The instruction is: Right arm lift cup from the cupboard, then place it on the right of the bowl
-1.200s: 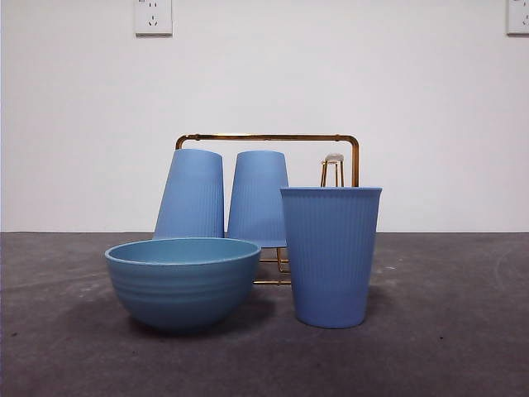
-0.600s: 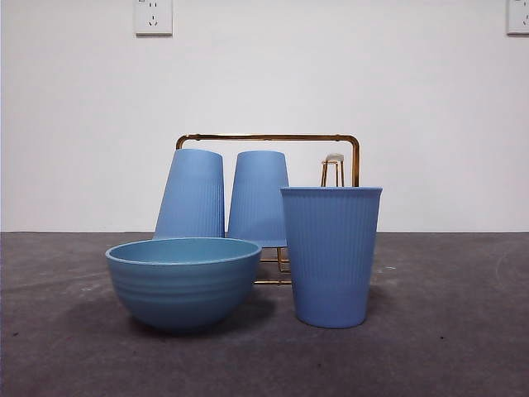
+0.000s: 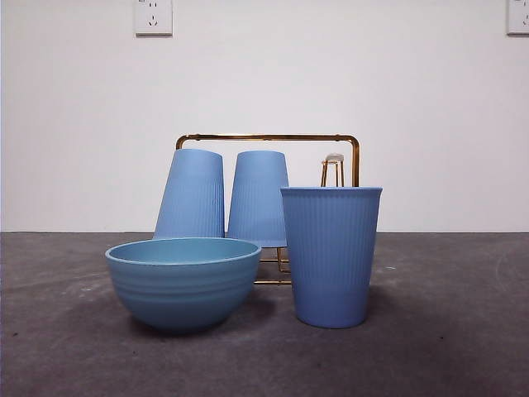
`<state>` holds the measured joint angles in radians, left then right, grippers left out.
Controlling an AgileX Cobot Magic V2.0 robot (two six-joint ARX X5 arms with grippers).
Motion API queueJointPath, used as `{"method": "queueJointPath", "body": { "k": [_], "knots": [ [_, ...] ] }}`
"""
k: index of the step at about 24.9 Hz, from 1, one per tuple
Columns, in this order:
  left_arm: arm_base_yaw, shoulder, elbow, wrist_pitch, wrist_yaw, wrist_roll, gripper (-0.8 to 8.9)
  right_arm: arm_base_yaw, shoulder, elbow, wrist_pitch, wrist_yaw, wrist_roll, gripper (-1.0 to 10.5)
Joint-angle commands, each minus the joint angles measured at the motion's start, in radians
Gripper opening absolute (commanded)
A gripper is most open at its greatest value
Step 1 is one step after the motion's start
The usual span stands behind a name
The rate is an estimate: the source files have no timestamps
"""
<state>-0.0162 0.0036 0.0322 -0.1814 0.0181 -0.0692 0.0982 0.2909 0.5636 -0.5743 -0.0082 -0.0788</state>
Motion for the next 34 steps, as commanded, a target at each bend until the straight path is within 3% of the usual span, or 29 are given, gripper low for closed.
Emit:
{"method": "queueJointPath", "body": {
  "k": [1,5,10,34],
  "knots": [
    [0.000,0.000,-0.020,-0.005,0.005,0.012,0.08,-0.029,-0.101,-0.199,0.193,-0.001,-0.035,0.2],
    [0.000,0.000,-0.020,-0.005,0.005,0.012,0.08,-0.043,-0.268,-0.453,0.305,0.022,-0.034,0.2],
    [0.000,0.000,-0.020,-0.005,0.005,0.012,0.09,-0.042,-0.287,-0.534,0.349,0.033,0.007,0.2],
    [0.000,0.001,-0.020,-0.005,0.005,0.012,0.09,-0.042,-0.287,-0.552,0.409,0.035,0.026,0.2]
  ]
}}
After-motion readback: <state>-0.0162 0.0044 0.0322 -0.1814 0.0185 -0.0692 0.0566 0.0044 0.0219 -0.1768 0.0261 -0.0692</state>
